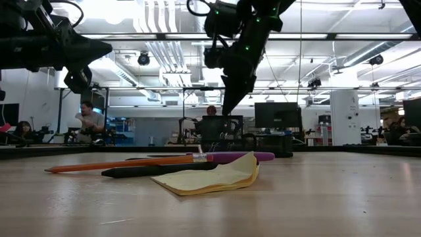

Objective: Pick and place office supplies into organizer
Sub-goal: Put the blue eraser into the desk organizer

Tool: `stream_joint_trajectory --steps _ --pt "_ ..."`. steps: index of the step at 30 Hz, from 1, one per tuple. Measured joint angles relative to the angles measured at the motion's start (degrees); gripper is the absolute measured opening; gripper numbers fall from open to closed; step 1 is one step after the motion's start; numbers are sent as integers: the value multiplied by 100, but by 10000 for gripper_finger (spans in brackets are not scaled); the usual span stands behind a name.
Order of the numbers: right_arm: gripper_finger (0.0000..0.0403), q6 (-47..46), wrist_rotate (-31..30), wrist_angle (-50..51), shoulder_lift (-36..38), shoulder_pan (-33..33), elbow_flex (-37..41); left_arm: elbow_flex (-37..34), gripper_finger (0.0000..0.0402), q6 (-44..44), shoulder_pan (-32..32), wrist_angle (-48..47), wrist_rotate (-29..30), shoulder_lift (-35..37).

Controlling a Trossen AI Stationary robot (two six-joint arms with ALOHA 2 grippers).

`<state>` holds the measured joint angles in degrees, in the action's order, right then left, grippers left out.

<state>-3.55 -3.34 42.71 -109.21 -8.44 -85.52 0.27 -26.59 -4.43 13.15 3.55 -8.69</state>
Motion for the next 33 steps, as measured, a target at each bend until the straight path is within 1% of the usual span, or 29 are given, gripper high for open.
stream_joint_trajectory --steps 5,9,14,20,23,28,30,33 --pt "83 -440 -29 -356 -188 318 25 0 0 3 0 2 0 -2" --pt "131 -962 -376 -482 -398 455 45 0 0 0 0 8 0 11" --pt "169 -1474 -435 -519 -587 461 81 0 0 1 0 6 0 -1" --pt "184 -2581 -128 -794 -607 293 379 0 0 0 -1 -5 0 7" --pt "185 -2743 -140 -831 -607 264 482 0 0 0 0 -4 0 4" --pt "185 -2753 -134 -1131 -607 334 683 0 0 1 -1 -2 0 4" --pt "185 -2711 -314 -1250 -607 382 727 0 0 0 -1 -2 0 7" --pt "185 -2657 -920 -1314 -607 455 783 0 0 0 -2 0 0 7"
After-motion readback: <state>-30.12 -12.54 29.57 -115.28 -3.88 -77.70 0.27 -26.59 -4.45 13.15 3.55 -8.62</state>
